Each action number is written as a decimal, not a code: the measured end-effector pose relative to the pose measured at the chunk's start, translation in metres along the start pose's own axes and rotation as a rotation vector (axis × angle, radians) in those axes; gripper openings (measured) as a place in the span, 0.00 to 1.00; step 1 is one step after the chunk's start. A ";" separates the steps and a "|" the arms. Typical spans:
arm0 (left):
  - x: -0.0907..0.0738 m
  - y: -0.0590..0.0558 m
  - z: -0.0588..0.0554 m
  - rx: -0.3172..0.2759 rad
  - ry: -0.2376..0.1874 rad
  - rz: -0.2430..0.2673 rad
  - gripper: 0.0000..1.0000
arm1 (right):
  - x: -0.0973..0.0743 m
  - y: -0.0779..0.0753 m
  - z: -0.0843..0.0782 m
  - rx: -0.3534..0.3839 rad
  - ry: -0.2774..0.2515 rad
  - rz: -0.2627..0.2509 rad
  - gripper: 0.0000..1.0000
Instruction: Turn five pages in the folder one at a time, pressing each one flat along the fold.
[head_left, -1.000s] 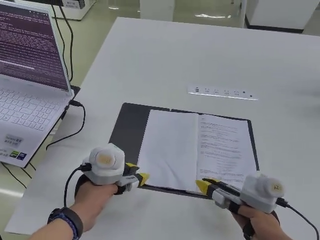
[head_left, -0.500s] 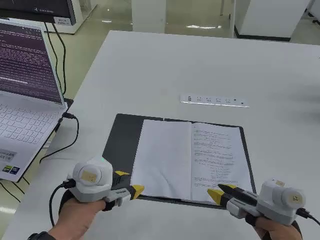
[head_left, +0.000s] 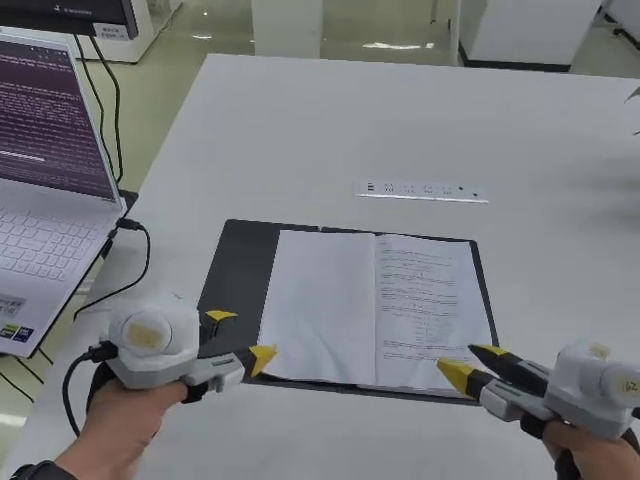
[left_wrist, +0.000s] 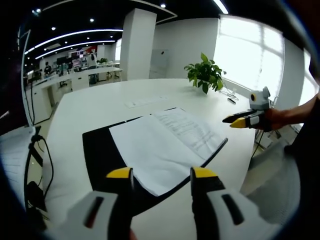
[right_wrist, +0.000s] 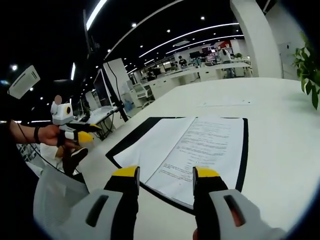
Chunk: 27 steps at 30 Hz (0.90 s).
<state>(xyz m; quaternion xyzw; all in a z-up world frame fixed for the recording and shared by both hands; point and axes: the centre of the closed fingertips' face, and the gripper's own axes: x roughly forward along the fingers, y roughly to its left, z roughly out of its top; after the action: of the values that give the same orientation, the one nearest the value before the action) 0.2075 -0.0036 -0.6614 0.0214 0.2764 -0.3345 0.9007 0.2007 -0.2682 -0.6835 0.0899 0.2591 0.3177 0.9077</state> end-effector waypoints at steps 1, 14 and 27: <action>-0.002 0.001 0.003 0.003 -0.006 0.003 0.46 | -0.002 -0.001 0.003 0.000 -0.011 -0.008 0.42; -0.023 0.001 0.014 0.004 -0.047 0.021 0.55 | -0.031 -0.006 0.004 0.005 -0.055 -0.074 0.55; -0.037 -0.009 -0.003 -0.021 -0.024 0.043 0.69 | -0.058 0.000 -0.007 -0.030 -0.022 -0.102 0.70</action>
<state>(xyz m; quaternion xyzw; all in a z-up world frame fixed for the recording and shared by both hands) 0.1773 0.0123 -0.6437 0.0137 0.2687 -0.3122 0.9111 0.1579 -0.3044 -0.6655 0.0666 0.2484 0.2738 0.9268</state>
